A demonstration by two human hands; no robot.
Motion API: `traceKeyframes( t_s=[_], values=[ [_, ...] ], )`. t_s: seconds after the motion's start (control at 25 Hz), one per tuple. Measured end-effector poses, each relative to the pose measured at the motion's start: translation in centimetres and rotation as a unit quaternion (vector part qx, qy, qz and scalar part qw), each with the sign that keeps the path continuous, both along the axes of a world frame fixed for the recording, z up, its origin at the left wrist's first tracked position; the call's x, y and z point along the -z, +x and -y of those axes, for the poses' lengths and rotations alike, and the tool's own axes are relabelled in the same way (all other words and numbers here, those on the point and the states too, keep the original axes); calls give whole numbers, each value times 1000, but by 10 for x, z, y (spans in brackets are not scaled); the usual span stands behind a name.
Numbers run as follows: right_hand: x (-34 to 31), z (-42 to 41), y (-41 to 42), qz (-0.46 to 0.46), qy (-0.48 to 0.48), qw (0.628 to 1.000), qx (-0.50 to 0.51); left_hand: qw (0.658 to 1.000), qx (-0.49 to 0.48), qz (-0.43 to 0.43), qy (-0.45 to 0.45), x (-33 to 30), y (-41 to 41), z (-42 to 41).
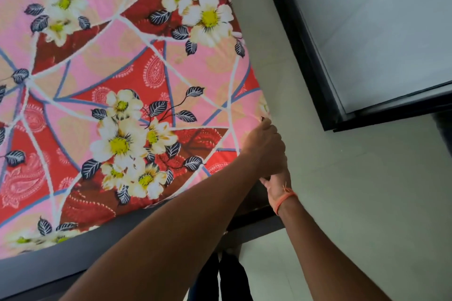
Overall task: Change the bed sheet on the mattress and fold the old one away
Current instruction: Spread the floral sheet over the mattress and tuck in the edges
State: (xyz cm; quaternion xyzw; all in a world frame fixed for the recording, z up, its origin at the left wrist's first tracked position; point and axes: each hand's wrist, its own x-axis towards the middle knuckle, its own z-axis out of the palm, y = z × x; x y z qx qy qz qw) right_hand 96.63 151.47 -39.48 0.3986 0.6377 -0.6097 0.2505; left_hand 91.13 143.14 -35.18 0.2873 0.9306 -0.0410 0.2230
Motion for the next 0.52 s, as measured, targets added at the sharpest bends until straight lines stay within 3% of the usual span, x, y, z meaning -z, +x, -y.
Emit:
traceKeyframes(
  t_s=[0.16,0.28,0.52],
  values=[
    [4,-8,2,10,-49,999,16,1000,15,13,-6,-3,-6,-7],
    [8,-12,1,2,-34,999,10,999,24,26,-37,-4,-9,-14],
    [-9,-35,-23,20,69,986,-150,996,18,83,-41,-16,-30,-20]
  ],
)
